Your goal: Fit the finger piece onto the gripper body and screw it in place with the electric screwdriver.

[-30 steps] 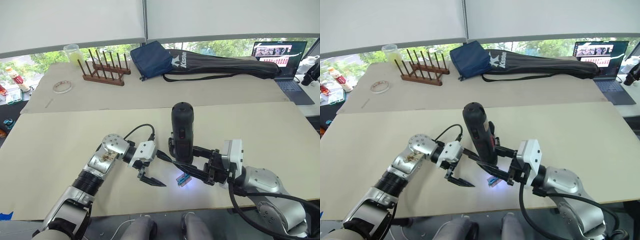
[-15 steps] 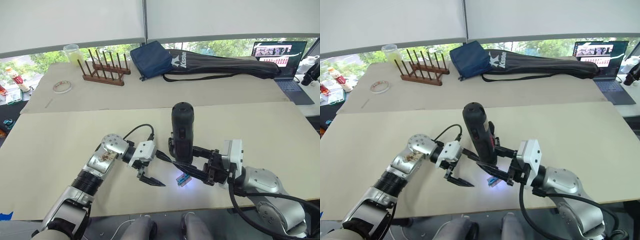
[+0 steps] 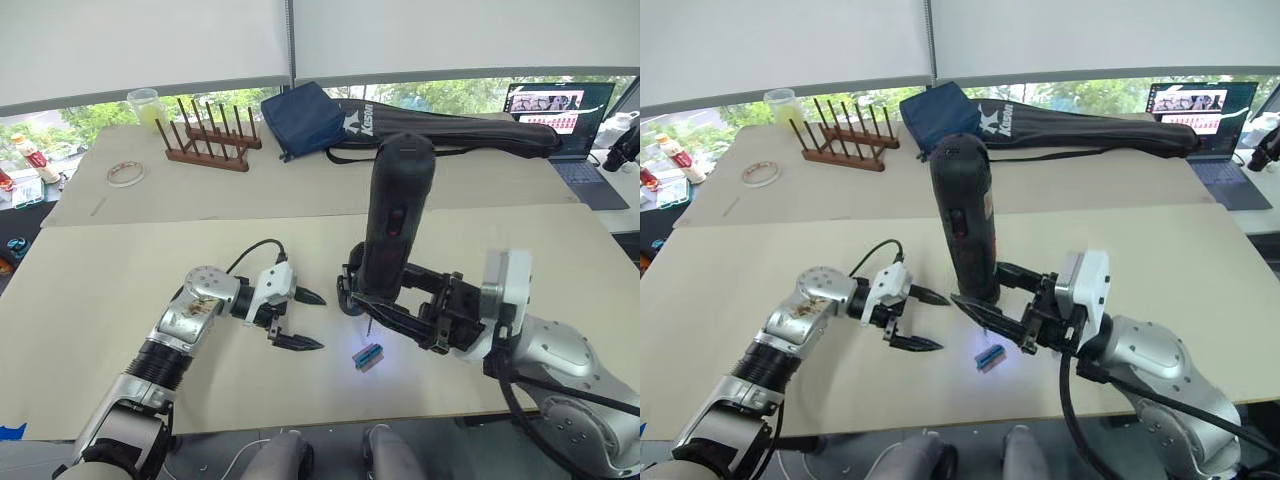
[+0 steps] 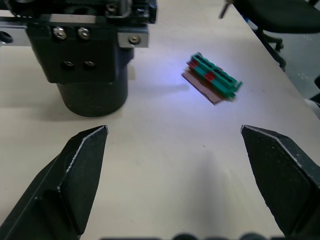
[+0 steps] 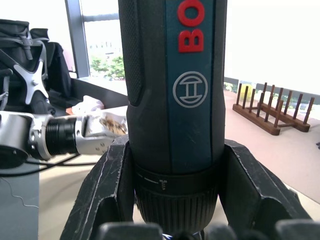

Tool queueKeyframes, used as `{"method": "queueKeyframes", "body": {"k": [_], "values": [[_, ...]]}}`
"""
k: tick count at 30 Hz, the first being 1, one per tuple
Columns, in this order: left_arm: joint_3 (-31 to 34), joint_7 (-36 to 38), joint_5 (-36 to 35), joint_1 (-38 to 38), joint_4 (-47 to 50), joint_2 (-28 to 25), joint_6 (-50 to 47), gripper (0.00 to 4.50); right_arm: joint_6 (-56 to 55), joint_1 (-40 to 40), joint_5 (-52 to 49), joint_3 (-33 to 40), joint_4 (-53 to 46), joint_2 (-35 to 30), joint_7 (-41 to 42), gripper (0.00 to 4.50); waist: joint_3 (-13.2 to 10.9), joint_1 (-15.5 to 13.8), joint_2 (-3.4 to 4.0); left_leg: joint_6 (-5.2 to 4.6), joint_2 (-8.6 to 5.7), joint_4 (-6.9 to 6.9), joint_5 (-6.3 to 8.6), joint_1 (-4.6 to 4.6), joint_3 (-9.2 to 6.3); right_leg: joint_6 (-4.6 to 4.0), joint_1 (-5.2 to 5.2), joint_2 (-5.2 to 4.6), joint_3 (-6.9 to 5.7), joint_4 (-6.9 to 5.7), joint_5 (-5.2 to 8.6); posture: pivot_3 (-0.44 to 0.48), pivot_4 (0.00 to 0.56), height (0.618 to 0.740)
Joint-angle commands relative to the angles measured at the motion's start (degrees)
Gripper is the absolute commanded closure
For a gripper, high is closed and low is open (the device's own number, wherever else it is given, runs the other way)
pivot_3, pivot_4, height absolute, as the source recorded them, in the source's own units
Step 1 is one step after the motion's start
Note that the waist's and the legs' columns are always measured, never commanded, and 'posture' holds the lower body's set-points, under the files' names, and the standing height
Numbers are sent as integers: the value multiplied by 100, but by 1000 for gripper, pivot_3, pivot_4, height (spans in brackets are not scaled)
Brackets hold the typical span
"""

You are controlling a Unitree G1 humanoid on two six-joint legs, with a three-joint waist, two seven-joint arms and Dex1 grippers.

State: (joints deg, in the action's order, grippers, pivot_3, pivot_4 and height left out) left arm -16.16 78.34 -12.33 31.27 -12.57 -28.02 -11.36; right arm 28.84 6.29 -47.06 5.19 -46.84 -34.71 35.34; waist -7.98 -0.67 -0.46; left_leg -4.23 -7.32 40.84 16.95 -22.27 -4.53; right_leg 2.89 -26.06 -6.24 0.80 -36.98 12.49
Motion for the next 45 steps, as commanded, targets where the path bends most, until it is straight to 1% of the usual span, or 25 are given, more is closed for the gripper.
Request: {"method": "queueKeyframes", "body": {"k": [1, 4, 7, 12, 16, 19, 22, 23, 26, 29, 33, 37, 41, 42, 43, 44, 45], "values": [[74, -356, 93, 159, -216, 208, 140, 0, 95, 368, -554, 292, -321, -122, -232, 2556, 0, -1, 0, 0, 0, 0, 0, 0, 0, 0, 0, -1, 0, 0, 0, 0, 150, 740], [88, -568, 173, 243, -500, 415, 289, 0, 242, 662, -842, 334, -288, -236, -435, 2556, 0, -1, 0, 0, 0, 0, 0, 0, 1, 0, 0, -2, 0, 0, 0, 0, 150, 740], [55, -732, 196, 273, -615, 616, 278, 0, 322, 741, -1042, 376, -266, -309, -609, 2556, -1, -7, -2, 0, -1, 0, 0, -2, 0, 0, 0, -6, 0, 0, 0, 0, 150, 740], [-11, -937, 241, 297, -789, 952, 305, 0, 359, 698, -1149, 433, -258, -442, -646, 2556, -1, -8, -2, -1, -2, 0, 0, -3, 1, 0, 0, -7, -1, 2, 0, 0, 150, 740], [52, -1322, 371, 431, -1166, 1287, 457, 0, 282, 532, -1093, 443, -238, -517, -566, 2556, -1, -32, -3, -1, -2, 2, 0, -3, 1, 0, 3, -8, -1, 1, 0, 0, 150, 740], [45, -1346, 376, 466, -1272, 1416, 565, 795, 247, 437, -1076, 465, -278, -535, -567, 2556, -1, -13, -3, -1, -1, 3, 0, -4, 1, 0, 3, -8, 0, 3, 0, 0, 150, 740], [-7, -1153, 374, 573, -1467, 1460, 723, 2166, 231, 375, -1082, 478, -332, -544, -582, 2556, -1, -4, -3, -1, 0, 1, 0, -4, 2, 0, 0, -7, 1, -1, 0, 0, 150, 740], [-32, -1028, 392, 660, -1605, 1451, 845, 2197, 230, 355, -1093, 484, -352, -552, -577, 2556, -1, -4, -3, -1, 0, 1, 0, -3, 2, 0, 0, -7, 0, 0, 0, 0, 150, 740], [-47, -497, 430, 1109, -2264, 1425, 1374, 2197, 243, 311, -1201, 538, -398, -601, -538, 2556, -2, -24, -4, -1, -2, 3, 0, -6, 2, 0, 1, -7, -3, 2, 0, 0, 150, 740], [-7, -54, 501, 1677, -3133, 1506, 1960, 2197, 265, 305, -1315, 576, -418, -677, -487, 2556, -3, -20, -6, -1, -3, 4, 0, -8, 3, 0, 1, -8, -2, 5, 0, 0, 150, 740], [70, 179, 717, 2381, -4358, 1652, 2790, 2197, 274, 322, -1359, 587, -407, -761, -465, 2556, -6, -21, -11, -2, -3, 5, 0, -13, 3, 0, -1, -9, -5, 7, 0, 0, 150, 740], [41, 311, 988, 2771, -5159, 1696, 2863, 2197, 262, 284, -1364, 630, -416, -833, -465, 2556, -9, -2, -16, -4, -2, 6, 1, -15, 4, 1, -1, -10, -4, 8, 0, 0, 150, 740], [90, 275, 1143, 2766, -5410, 1672, 2778, 2197, 246, 251, -1337, 671, -396, -865, -457, 2556, -9, 4, -17, -5, 0, 6, 2, -14, 5, 1, -1, -7, -4, -4, 0, 0, 150, 740], [116, 255, 1158, 2730, -5412, 1643, 2776, 1169, 239, 240, -1332, 681, -391, -869, -456, 2556, -10, 4, -17, -6, 0, 6, 1, -14, 5, 1, -1, -7, -4, -3, 0, 0, 150, 740], [135, 258, 1171, 2685, -5389, 1603, 2764, 863, 236, 235, -1332, 689, -386, -873, -456, 2556, -10, 3, -18, -5, -1, 8, 2, -14, 5, 1, -1, -7, -3, -2, 0, 0, 150, 740], [154, 258, 1185, 2645, -5359, 1569, 2760, 349, 235, 233, -1332, 695, -382, -875, -454, 2556, -10, 3, -18, -6, -1, 10, 1, -14, 5, 1, -1, -7, -3, -3, 0, 0, 150, 740], [182, 292, 1171, 2552, -5242, 1496, 2732, 27, 235, 236, -1335, 702, -375, -873, -461, 2556, -10, 3, -18, -6, -1, 10, 1, -14, 5, 1, -2, -6, -3, -3, 0, 0, 150, 740]]}}
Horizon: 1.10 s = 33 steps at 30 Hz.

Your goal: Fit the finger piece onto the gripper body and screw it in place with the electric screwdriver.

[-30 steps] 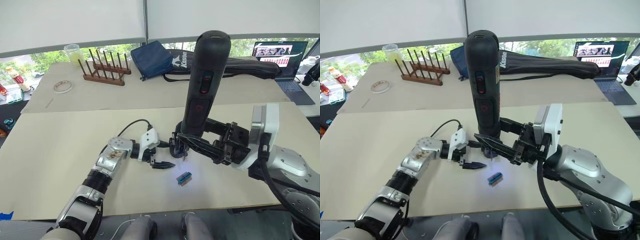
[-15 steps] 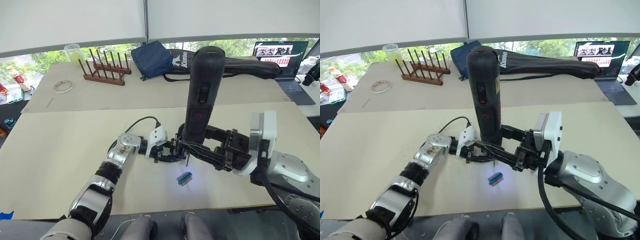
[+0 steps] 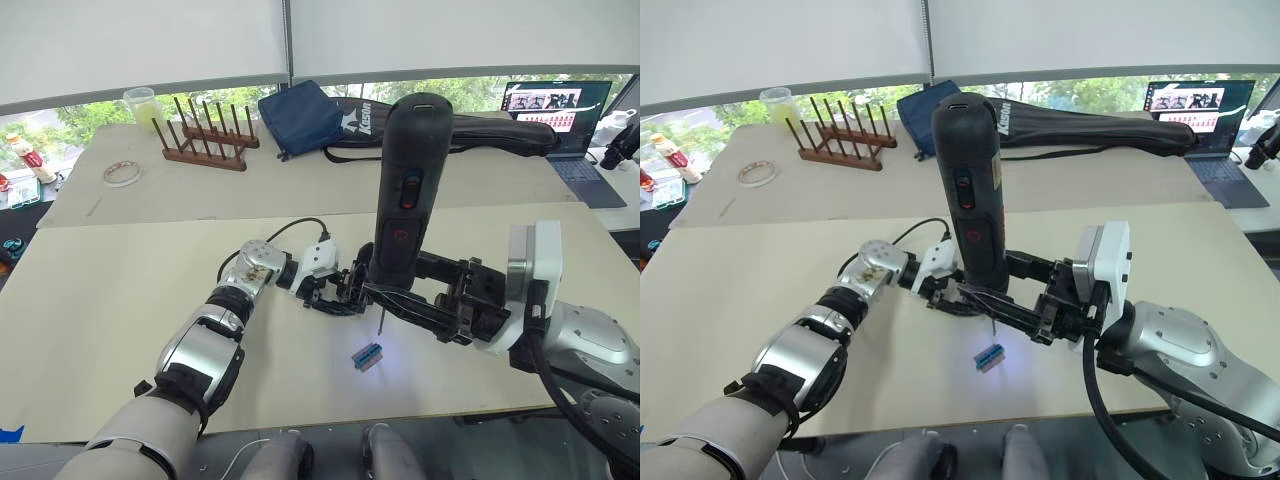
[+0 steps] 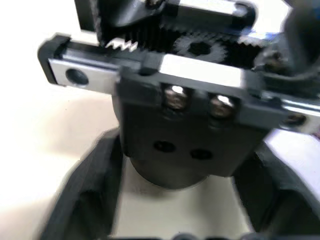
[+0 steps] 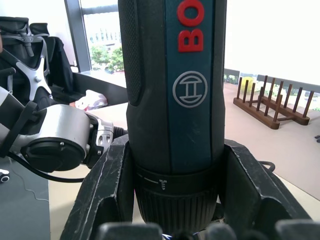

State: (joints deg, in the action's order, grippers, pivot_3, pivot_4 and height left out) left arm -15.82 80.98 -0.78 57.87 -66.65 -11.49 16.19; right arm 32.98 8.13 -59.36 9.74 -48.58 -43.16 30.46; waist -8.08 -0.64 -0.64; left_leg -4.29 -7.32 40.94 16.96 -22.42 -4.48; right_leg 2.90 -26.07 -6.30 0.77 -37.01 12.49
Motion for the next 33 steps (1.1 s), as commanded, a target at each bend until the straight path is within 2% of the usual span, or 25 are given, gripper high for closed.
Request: {"method": "queueKeyframes", "body": {"k": [1, 5, 8, 11, 15, 20, 29, 33], "values": [[175, 51, 9, -171, 249, -204, -47, 0, -178, 54, -107, 252, -197, -25, 21, 2556, 0, 1, 0, 0, 0, 0, 0, 0, 0, 0, 0, 0, 0, 0, 0, 0, 150, 740], [428, -9, -234, -728, 1207, -385, -612, 0, -165, 106, -123, 243, -156, -7, -14, 2556, 0, 9, 1, 0, 1, -1, 0, 2, 0, 0, -1, 1, 1, -1, 0, 0, 150, 740], [587, -455, -481, -1707, 2882, -507, -1435, 0, -149, 198, -93, 171, -121, 15, -48, 2556, 1, 22, 2, 0, 2, -2, 0, 4, 0, 0, -2, -1, 4, -3, 0, 0, 150, 740], [580, -1041, -462, -2382, 4098, -513, -2018, 0, -138, 289, -69, 144, -70, 22, -92, 2556, 1, 14, 2, 1, 4, -1, 0, 5, 0, 0, -3, 2, 6, -3, 0, 0, 150, 740], [561, -1713, -535, -2903, 5076, -393, -2652, 0, -110, 403, -78, 122, 1, 28, -132, 2556, 1, -38, 2, 1, 3, 0, 0, 11, 0, 0, 4, 1, 8, -1, 0, 0, 150, 740], [445, -2154, -555, -3130, 5427, -227, -2824, 0, -35, 623, -178, 83, 87, 11, -190, 2556, 1, -36, 2, 1, 2, -2, 0, 11, 1, 0, 3, 1, 7, 0, 0, 0, 150, 740], [182, -2717, -399, -3043, 5073, 115, -2506, 0, 230, 1607, -349, -220, 437, 192, -453, 2556, 1, -15, 2, 3, 3, -4, 0, 11, 2, 0, 3, -3, 7, 3, 0, 0, 150, 740], [155, -2813, -361, -2970, 4871, 126, -2296, 1817, 391, 2102, -485, -387, 606, 349, -605, 2556, 1, -21, 2, 4, 4, -4, -1, 12, 2, -1, 3, -10, 6, 2, 0, 0, 150, 740]]}}
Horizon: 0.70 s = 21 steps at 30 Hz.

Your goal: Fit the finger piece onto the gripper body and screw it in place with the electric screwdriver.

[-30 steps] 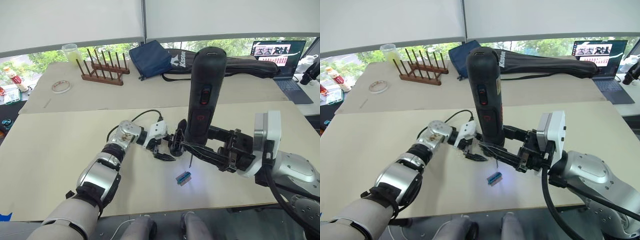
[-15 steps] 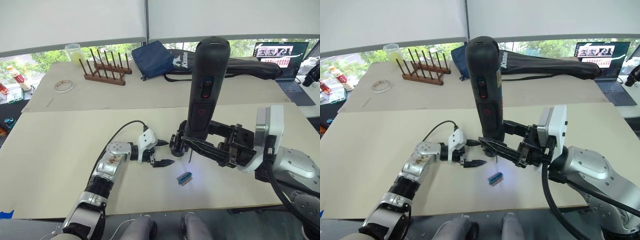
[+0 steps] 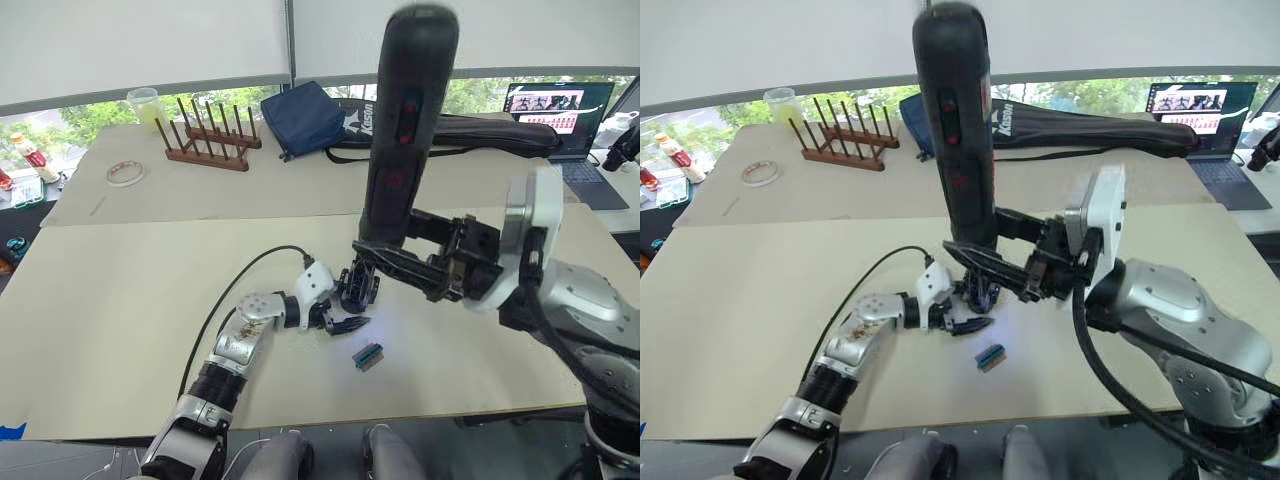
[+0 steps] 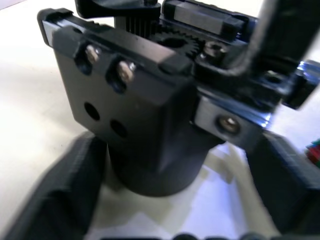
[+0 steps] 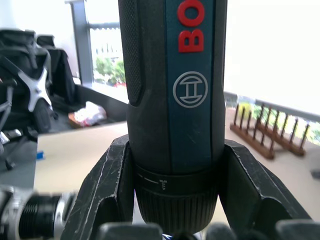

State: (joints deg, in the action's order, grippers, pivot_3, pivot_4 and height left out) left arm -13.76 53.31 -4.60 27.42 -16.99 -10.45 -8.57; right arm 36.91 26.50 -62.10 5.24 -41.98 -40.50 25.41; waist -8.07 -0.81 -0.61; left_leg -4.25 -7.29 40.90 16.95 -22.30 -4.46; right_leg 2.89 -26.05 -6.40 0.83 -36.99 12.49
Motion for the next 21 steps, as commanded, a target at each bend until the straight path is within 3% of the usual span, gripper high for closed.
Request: {"method": "queueKeyframes", "body": {"k": [1, 9, 21], "values": [[-54, -45, 19, 91, -138, 18, 221, 2202, 28, 362, -195, 12, -8, 122, -100, 2556, 0, -5, 0, 0, -1, -1, 0, 0, 0, 0, 0, -1, 0, 0, 0, 0, 150, 740], [-67, 0, -27, 218, -373, 9, 396, 2189, 2, 903, 652, -664, 456, 448, 226, 2556, 1, -9, 1, -1, -4, 2, 0, 0, 0, 0, 1, 1, -2, -3, 0, 0, 150, 740], [-70, 37, -79, 111, -202, -50, 362, 2189, -218, 760, 1669, -979, 762, 684, 884, 2556, 1, 0, 1, -1, -4, 1, 0, 0, 0, 0, -1, 3, -3, -3, 0, 0, 150, 740]]}}
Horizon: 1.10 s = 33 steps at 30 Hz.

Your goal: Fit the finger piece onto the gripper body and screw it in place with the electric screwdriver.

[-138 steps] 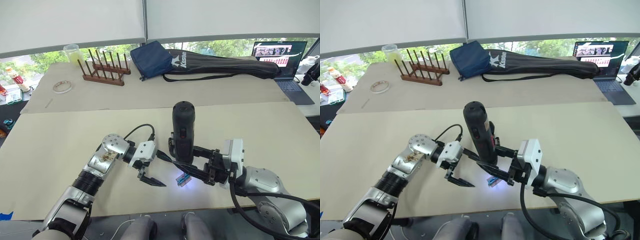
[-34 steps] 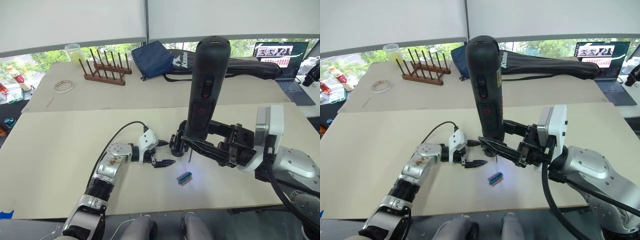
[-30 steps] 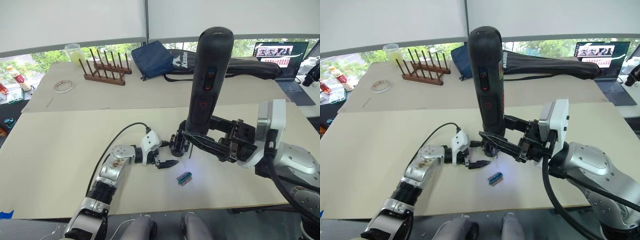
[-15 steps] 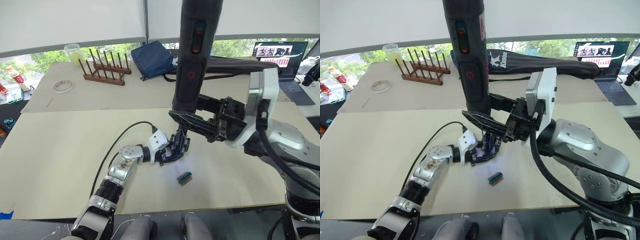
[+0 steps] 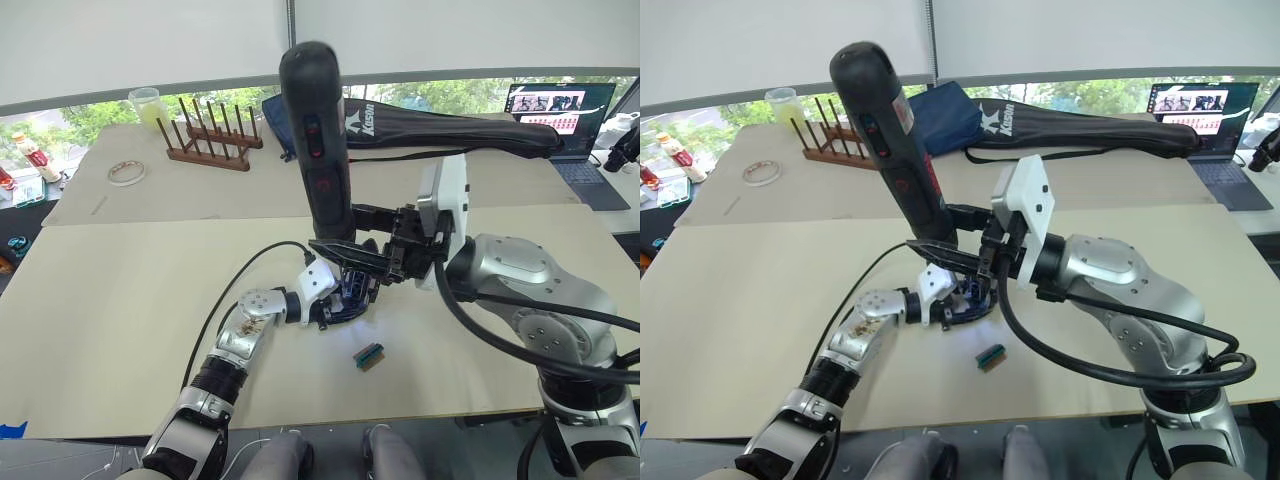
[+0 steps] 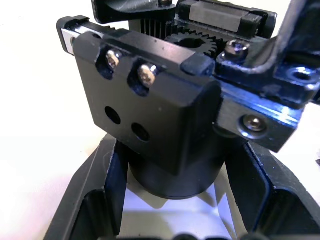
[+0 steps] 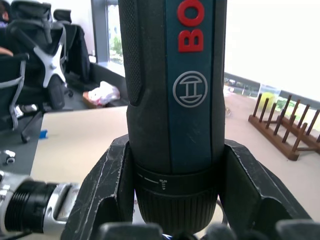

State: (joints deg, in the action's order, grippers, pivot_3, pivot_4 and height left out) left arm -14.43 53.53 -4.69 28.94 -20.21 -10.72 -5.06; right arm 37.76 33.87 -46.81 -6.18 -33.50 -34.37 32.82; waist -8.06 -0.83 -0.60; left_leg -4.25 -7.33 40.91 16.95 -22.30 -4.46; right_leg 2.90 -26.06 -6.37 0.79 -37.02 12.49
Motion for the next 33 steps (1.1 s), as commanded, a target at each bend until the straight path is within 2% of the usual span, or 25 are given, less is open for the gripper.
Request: {"method": "queueKeyframes", "body": {"k": [1, 13, 33], "values": [[-4, 19, -73, -52, 138, -30, 5, 2189, -308, 5, 184, 172, -75, 97, 180, 2556, 0, 7, 0, 0, 0, 0, 0, 0, 0, 0, 0, 0, 0, 0, 0, 0, 150, 740], [-2, 37, -103, -103, 250, -69, -47, 2189, -402, -67, 710, 165, 80, 411, 441, 2556, 0, 22, 0, 1, 2, -3, 0, 0, 0, 0, -5, 3, 1, 0, 0, 0, 150, 740], [11, 21, -218, -98, 323, -80, -168, 2189, -482, -181, 1087, 201, 223, 501, 829, 2556, 0, 29, 0, 1, 1, -5, 0, -1, 0, 0, -7, 4, 1, 0, 0, 0, 150, 740]]}}
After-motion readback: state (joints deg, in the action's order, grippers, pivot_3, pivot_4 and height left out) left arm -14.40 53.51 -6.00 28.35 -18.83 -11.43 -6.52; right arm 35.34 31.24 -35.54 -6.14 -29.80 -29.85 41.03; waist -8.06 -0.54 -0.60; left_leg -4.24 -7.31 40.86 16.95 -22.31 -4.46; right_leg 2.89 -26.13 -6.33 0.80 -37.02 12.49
